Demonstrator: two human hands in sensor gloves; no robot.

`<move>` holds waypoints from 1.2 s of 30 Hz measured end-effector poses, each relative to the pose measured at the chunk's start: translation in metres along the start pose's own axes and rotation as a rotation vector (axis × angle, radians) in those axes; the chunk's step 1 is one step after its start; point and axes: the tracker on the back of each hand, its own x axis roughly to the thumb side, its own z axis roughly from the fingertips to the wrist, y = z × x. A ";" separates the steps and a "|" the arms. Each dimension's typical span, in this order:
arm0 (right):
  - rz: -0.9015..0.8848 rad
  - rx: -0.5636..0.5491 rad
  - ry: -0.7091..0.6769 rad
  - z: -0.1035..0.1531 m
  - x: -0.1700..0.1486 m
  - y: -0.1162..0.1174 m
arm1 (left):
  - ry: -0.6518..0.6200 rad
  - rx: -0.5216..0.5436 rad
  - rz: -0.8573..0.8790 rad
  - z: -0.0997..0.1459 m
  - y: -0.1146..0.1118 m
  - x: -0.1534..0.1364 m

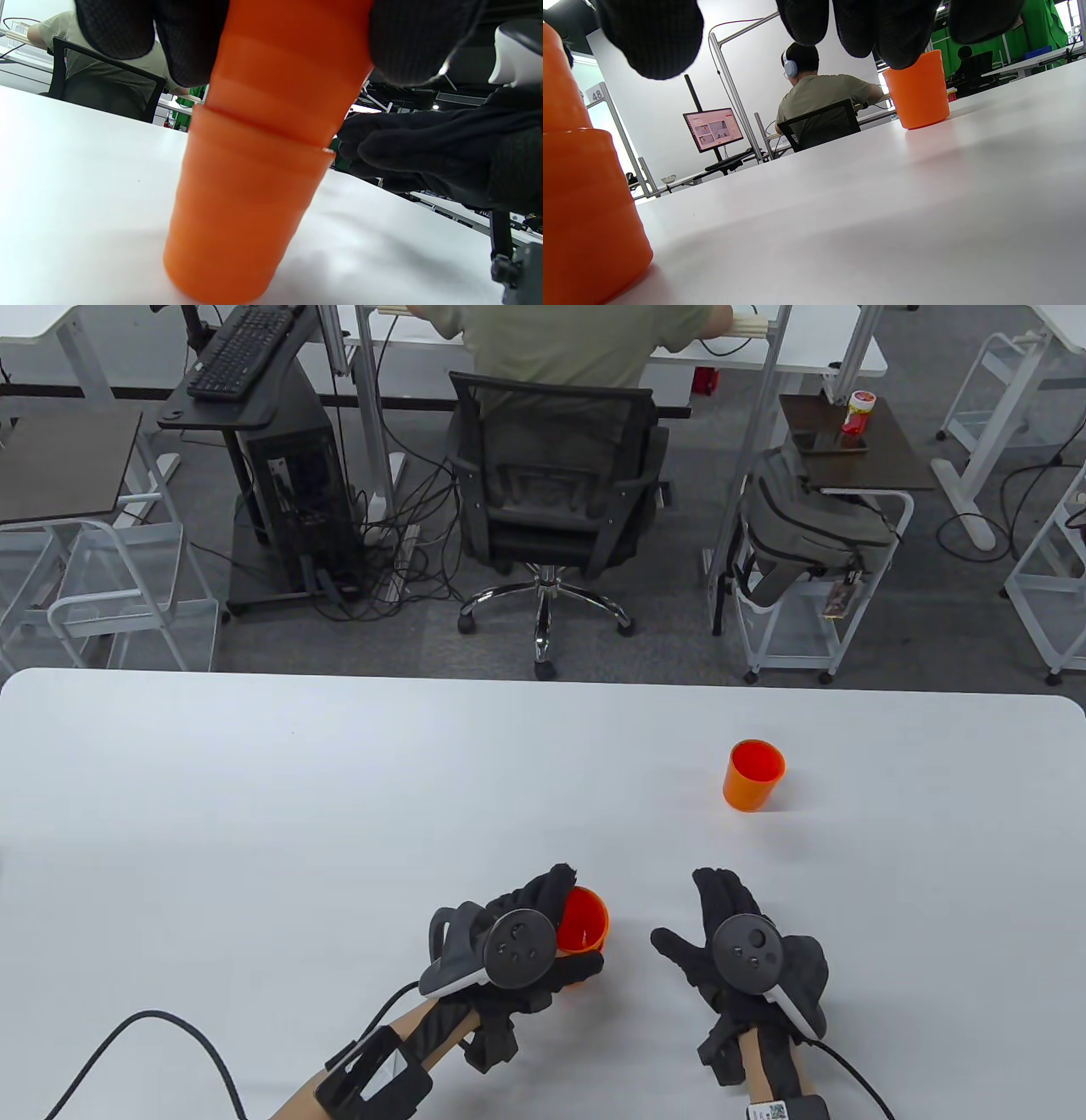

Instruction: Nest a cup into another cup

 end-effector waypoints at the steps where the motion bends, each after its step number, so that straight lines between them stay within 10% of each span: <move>1: 0.002 0.003 0.000 0.000 0.000 0.000 | -0.002 0.001 -0.003 0.000 -0.002 0.000; 27: -0.039 -0.054 -0.017 -0.008 0.005 -0.009 | 0.068 0.082 0.165 0.034 0.012 -0.014; 36: 0.017 -0.114 0.087 -0.084 -0.019 -0.056 | 0.244 0.211 0.300 0.064 0.026 -0.026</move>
